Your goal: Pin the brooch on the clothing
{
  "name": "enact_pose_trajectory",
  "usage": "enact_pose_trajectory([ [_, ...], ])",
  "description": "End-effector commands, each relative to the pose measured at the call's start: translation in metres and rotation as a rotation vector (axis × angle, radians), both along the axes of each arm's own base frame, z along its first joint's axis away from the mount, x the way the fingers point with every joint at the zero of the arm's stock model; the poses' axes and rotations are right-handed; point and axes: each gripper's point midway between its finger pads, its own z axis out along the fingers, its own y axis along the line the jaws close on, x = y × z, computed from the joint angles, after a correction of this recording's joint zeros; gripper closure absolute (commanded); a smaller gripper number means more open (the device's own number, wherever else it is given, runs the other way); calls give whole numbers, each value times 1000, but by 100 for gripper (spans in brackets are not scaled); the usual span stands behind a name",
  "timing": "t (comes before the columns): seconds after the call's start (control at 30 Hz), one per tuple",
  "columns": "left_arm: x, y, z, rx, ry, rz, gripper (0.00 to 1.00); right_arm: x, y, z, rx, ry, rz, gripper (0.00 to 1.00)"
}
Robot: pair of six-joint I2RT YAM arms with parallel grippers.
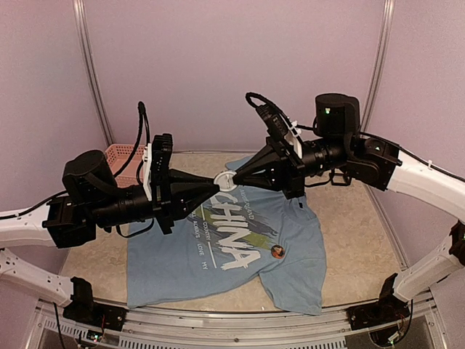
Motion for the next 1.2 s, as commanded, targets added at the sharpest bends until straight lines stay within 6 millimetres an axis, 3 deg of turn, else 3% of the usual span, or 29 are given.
enact_pose_trajectory([
  [0.0, -5, -4, 7, -27, -13, -38, 98, -3, 5, -3, -1, 3, 16, 100],
  [0.3, -2, -7, 4, -18, -14, -27, 100, -5, 8, -7, -16, 0, 18, 100],
  [0.4, -1, -2, 4, -34, -23, -10, 100, -2, 9, -11, -23, 1, -1, 54],
  [0.43, -2, -1, 5, -37, -28, -11, 100, -1, 9, -11, -20, 3, -8, 46],
  [0.5, -3, 0, 5, -37, -32, -15, 100, 0, 9, -12, -14, 10, -10, 42],
  [0.77, -7, 0, 4, -32, -40, -37, 100, 5, 15, -15, -13, 27, -19, 47],
  [1.17, -21, -5, -3, 2, -69, -115, 100, 9, 19, -17, -27, 34, -32, 79],
])
